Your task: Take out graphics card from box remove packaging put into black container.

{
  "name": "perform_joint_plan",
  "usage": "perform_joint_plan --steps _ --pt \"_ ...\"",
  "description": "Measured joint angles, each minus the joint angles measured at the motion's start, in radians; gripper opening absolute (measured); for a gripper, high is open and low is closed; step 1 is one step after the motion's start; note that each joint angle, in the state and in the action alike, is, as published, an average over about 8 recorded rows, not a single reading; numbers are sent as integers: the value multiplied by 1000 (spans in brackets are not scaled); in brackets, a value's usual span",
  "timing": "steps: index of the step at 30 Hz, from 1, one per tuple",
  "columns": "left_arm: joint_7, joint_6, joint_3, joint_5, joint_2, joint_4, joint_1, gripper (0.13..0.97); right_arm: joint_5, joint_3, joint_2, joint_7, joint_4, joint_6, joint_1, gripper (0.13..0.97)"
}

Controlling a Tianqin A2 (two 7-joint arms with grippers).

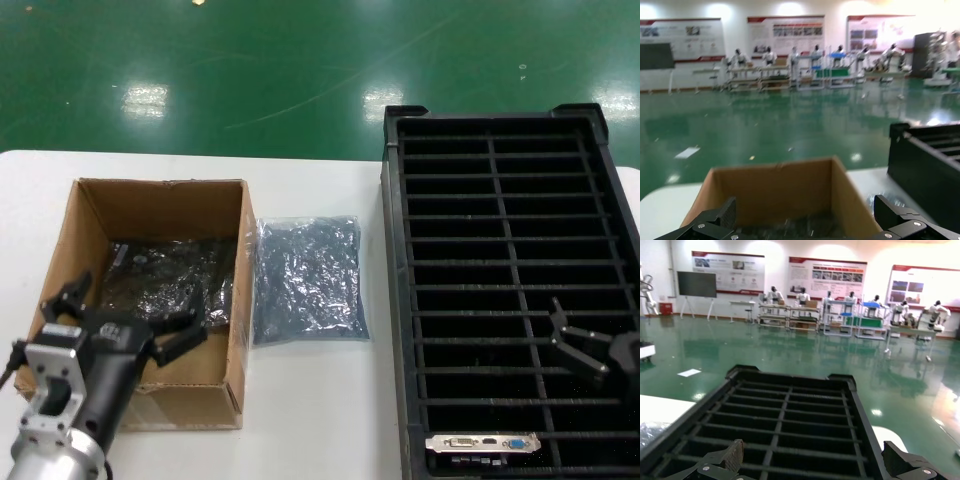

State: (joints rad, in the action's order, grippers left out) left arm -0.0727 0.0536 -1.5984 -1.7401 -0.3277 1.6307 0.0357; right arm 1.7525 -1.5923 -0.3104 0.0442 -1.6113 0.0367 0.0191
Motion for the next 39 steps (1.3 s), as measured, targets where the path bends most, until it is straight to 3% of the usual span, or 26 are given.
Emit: perform_joint_plan --steps 7,39 --pt "37 -27 -1 -31 14 -16 -18 966 24 -4 5 -23 6 -19 -10 966" --pt "38 -28 -1 -31 15 -16 -19 966 25 -4 5 -23 6 -19 -10 966"
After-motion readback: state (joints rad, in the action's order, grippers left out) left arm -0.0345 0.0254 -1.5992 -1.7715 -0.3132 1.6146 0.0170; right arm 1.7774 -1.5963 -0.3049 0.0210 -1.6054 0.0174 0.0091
